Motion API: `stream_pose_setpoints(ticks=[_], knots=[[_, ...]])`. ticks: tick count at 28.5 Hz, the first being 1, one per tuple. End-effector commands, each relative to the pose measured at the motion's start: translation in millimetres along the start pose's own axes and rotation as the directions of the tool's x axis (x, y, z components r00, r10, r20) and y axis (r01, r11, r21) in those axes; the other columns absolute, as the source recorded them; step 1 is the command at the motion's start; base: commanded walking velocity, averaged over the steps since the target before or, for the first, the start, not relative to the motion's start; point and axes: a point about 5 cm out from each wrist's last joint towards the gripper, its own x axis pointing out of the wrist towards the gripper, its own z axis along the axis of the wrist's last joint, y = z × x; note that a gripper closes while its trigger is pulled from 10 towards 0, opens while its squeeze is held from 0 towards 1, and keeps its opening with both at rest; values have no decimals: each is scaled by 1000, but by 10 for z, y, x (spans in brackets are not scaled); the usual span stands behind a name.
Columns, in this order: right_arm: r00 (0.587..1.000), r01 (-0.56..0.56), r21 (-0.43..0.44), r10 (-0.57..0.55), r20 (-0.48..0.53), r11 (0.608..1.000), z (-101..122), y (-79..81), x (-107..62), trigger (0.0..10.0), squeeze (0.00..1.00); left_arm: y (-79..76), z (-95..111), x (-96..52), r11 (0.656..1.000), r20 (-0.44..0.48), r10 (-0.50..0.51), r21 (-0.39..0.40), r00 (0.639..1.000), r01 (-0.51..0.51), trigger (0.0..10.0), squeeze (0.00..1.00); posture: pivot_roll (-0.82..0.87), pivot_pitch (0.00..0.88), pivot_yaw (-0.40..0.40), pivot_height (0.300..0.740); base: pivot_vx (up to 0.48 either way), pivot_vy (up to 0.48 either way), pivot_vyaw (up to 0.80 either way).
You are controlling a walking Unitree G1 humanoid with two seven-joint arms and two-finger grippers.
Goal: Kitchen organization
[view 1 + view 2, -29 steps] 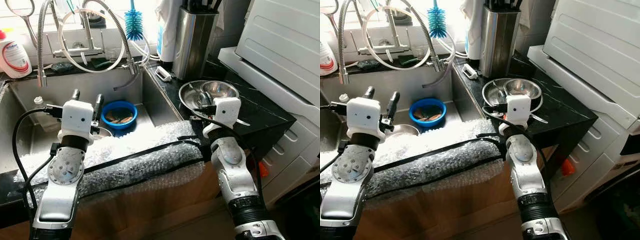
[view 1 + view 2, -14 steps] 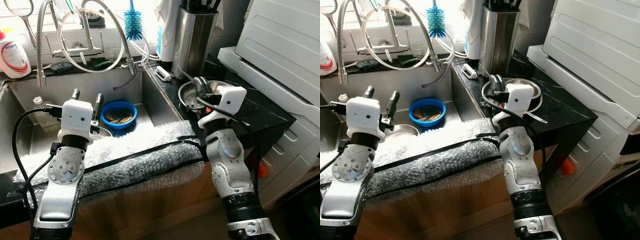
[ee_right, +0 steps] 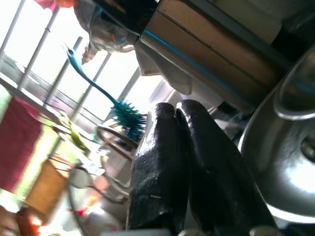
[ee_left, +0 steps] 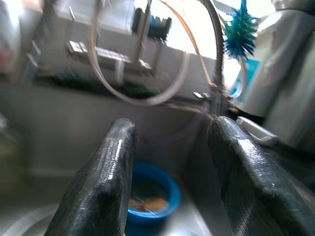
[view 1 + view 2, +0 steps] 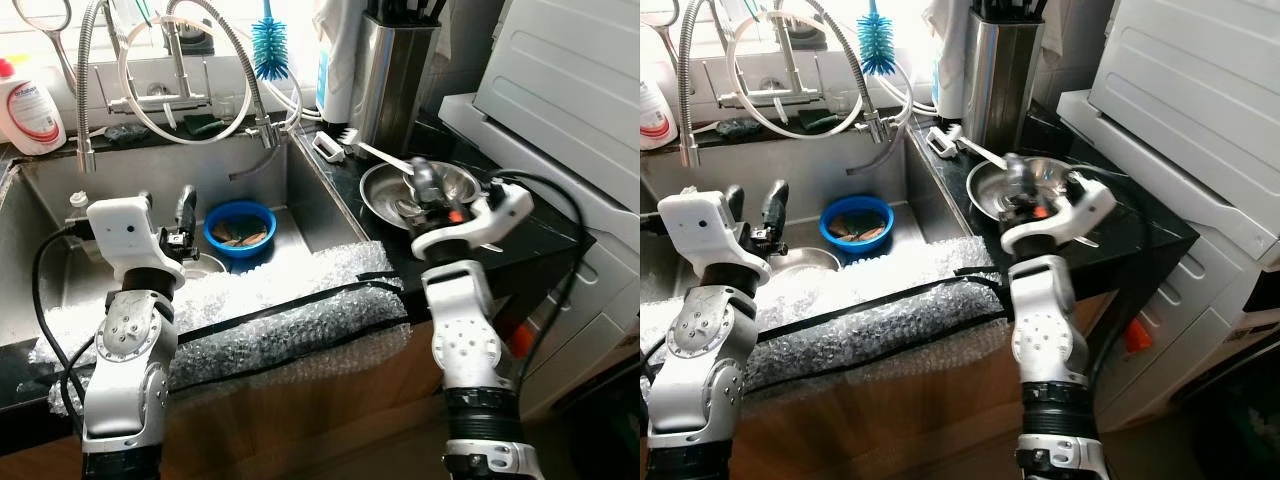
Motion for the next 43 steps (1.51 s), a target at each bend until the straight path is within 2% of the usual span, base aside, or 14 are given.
stream_pose_setpoints(ticks=[1,3,5,8,9,13,14,18,24,30,36,43], knots=[[1000,-17,94,16,12,995,-27,38,-38,10000,0,-64,67,23,997,6,-40,-71,999,40,10000,0,-21,6,-70,727,0,0,0],[1000,-23,220,18,25,975,-24,16,-113,10000,0,-155,44,23,968,-21,-96,-233,995,89,10000,0,-24,8,-68,727,0,0,0],[1000,-19,220,20,-1,975,-53,-2,-138,10000,0,-194,39,23,947,-27,-108,-308,994,94,10000,0,-27,7,-68,727,0,0,0],[993,-54,207,75,-95,977,-185,58,-195,10000,0,-246,64,33,909,-14,-126,-403,992,110,10000,0,-26,7,-68,727,0,0,0],[986,-60,223,92,-136,973,-260,85,-237,10000,0,-282,87,38,876,-5,-147,-464,989,128,10000,0,-25,6,-69,727,0,0,0],[967,-93,266,151,-207,959,-334,117,-323,10000,0,-371,66,10,802,-33,-252,-566,967,190,10000,0,-23,5,-69,727,0,0,0],[953,-121,276,189,-236,954,-353,147,-355,10000,0,-384,37,-2,799,-56,-273,-570,960,194,10000,0,-23,5,-69,727,0,0,0],[941,-145,287,221,-255,947,-369,161,-397,10000,0,-398,-11,-14,811,-87,-293,-550,952,199,10000,0,-24,3,-66,727,0,0,0],[929,-156,337,254,-269,928,-374,163,-445,10000,0,-440,-9,-35,788,-109,-332,-577,937,213,10000,0,-25,0,-66,727,0,0,0],[907,-164,286,259,-333,944,-432,152,-475,10000,0,-453,-1,-38,766,-102,-344,-606,934,215,10000,0,-27,0,-67,727,0,0,0],[876,-193,277,292,-383,941,-496,203,-509,10000,0,-470,-5,-53,743,-103,-362,-632,926,220,10000,0,-26,0,-69,727,0,0,0],[864,-216,293,322,-387,931,-515,242,-516,10000,0,-517,-20,-86,719,-110,-393,-655,913,230,10000,0,-23,0,-75,727,0,0,0]])
